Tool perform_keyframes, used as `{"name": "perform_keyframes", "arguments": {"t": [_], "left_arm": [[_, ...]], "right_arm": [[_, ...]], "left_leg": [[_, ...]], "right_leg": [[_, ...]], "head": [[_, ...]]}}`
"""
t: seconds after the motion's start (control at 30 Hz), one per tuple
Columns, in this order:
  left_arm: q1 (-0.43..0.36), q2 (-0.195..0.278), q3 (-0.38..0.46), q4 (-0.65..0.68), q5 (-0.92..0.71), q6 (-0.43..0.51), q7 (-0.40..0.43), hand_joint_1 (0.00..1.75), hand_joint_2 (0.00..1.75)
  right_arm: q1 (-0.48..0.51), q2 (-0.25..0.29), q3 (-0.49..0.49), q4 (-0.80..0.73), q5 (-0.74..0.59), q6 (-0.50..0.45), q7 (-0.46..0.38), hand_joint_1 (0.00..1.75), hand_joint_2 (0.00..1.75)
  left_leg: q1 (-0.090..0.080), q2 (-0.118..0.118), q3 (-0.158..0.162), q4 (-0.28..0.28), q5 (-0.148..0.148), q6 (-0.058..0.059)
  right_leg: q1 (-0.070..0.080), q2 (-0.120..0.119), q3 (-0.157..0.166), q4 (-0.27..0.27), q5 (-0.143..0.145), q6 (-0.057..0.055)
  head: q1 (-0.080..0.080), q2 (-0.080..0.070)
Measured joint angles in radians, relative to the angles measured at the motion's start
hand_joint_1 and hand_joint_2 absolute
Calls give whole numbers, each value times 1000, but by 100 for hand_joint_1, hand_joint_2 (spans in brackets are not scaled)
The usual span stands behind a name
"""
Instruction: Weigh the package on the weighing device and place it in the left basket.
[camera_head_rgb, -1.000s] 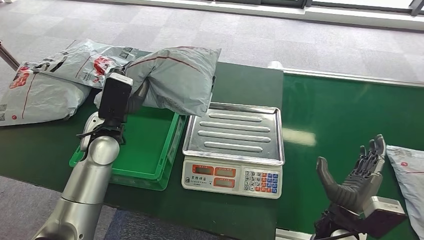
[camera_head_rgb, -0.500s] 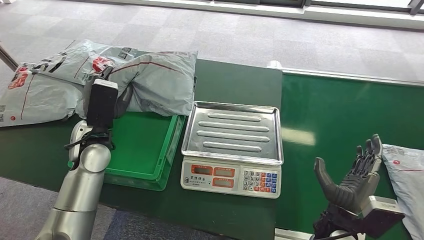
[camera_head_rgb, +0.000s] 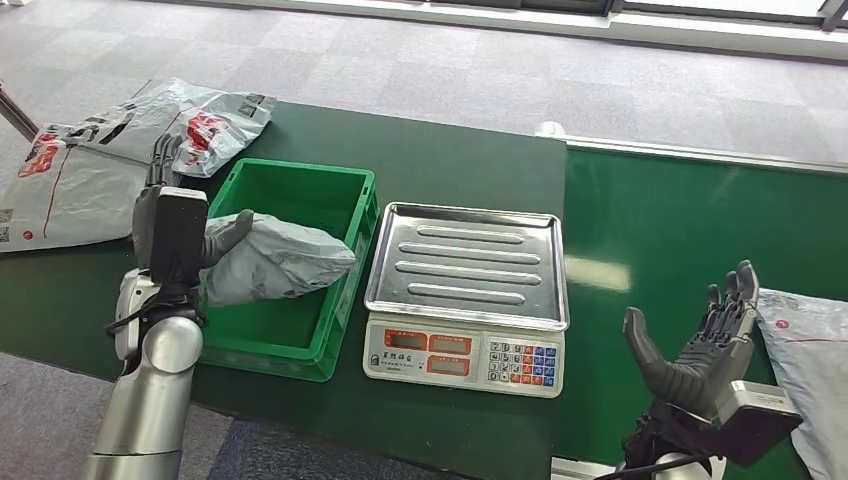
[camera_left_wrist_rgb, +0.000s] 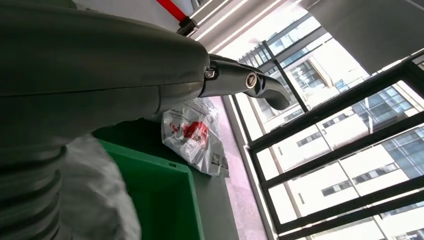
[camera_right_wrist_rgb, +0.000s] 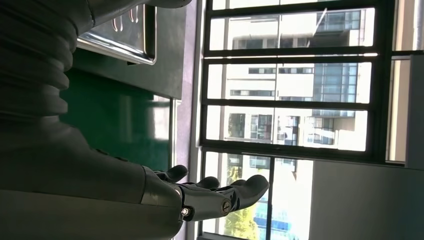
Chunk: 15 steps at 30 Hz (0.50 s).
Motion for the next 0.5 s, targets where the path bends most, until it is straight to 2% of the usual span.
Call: {"name": "perform_keyframes", "arguments": {"t": [0.5], "left_arm": [[36,0,38,-33,92,-46,-34,0,175]], "right_arm": [[-11,0,0,7,-2,2,8,0,175]], "left_leg": [[0,0,0,0,0,0]], "right_leg": [[0,0,0,0,0,0]], "head": [[0,0]]}}
